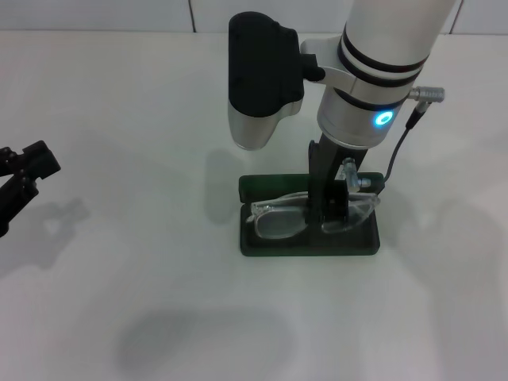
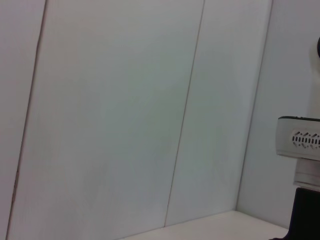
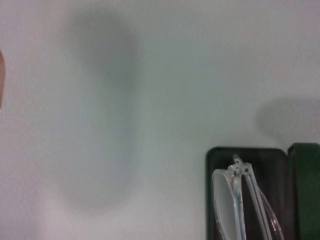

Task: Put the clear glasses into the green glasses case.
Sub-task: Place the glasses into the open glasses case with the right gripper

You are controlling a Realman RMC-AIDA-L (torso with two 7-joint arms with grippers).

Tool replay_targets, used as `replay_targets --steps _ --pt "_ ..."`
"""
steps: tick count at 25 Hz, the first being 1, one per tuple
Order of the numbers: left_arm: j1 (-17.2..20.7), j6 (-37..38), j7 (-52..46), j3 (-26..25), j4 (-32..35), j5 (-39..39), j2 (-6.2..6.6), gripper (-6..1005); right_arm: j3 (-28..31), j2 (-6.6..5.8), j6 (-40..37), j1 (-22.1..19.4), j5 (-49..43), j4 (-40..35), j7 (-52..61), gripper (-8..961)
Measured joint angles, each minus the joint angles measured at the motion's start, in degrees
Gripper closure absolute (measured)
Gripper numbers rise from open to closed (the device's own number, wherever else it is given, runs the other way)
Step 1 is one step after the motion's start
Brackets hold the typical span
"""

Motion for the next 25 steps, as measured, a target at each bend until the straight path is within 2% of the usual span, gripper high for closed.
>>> replay_targets --steps 5,25 --pt "-0.01 -0.08 0.12 0.00 -0.18 0.03 -0.21 850 -0.53 0.00 0.36 1.09 1.84 3.27 0.27 897" --pt "-0.02 -0.17 1.65 0.01 -0.51 0.04 -0.92 849 -0.76 0.00 0.49 1.45 0.20 4.96 1.59 893"
